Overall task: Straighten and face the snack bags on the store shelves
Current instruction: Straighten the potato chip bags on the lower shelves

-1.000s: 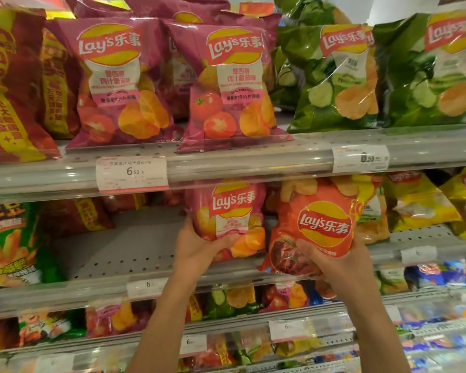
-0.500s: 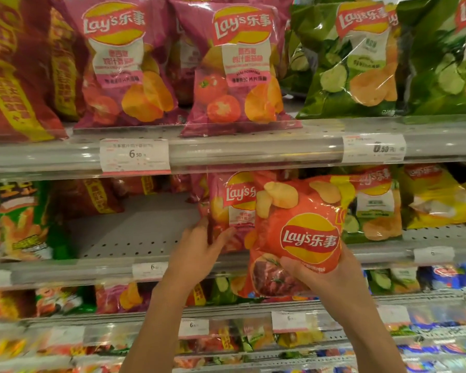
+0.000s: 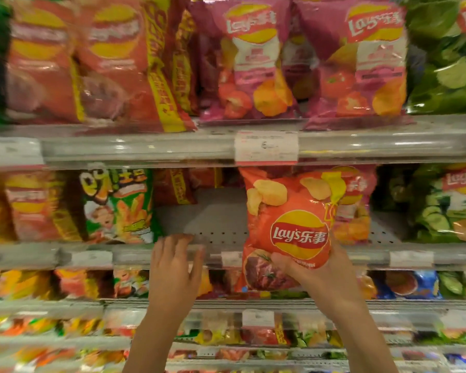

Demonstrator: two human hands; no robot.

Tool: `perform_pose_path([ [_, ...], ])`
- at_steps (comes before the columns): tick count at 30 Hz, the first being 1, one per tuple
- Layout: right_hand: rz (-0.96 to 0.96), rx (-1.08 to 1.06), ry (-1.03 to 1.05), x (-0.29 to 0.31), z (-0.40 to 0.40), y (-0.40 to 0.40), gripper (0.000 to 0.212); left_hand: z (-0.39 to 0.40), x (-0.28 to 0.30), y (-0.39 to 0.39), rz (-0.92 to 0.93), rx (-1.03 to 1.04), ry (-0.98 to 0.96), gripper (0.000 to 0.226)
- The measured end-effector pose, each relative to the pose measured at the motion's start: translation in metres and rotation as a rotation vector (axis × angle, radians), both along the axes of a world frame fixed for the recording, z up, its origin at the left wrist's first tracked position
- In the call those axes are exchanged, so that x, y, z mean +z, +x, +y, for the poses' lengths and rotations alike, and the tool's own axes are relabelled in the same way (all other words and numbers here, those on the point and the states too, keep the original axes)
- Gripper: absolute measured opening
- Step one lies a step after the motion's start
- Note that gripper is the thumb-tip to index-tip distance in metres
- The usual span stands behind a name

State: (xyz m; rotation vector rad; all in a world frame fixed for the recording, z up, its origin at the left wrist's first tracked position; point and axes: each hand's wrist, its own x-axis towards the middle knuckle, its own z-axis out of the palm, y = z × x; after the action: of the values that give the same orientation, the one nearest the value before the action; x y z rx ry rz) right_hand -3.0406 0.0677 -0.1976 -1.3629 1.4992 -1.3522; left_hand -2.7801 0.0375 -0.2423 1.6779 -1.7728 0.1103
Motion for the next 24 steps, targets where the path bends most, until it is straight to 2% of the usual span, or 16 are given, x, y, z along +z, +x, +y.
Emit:
perform_pose_path([
  [5,0.081,-0.080,-0.044,0.000,-0.020,0.050,0.099,0.000,-0.012,0.028,-0.164,-0.126,-0.042,0.033],
  [9,0.075,-0.161,-0.091,0.008,-0.041,0.075,0.096,-0.001,-0.019,0.032,-0.272,-0.143,-0.015,0.038],
  [12,0.081,-0.175,-0.105,0.013,-0.057,0.087,0.090,-0.001,-0.019,0.034,-0.281,-0.153,0.014,0.041],
  [17,0.134,-0.117,-0.011,0.008,-0.081,0.091,0.079,0.000,-0.016,0.034,-0.278,-0.153,0.029,0.049],
  [24,0.136,-0.006,0.123,0.005,-0.101,0.085,0.091,-0.001,-0.017,0.029,-0.281,-0.113,0.047,0.052],
])
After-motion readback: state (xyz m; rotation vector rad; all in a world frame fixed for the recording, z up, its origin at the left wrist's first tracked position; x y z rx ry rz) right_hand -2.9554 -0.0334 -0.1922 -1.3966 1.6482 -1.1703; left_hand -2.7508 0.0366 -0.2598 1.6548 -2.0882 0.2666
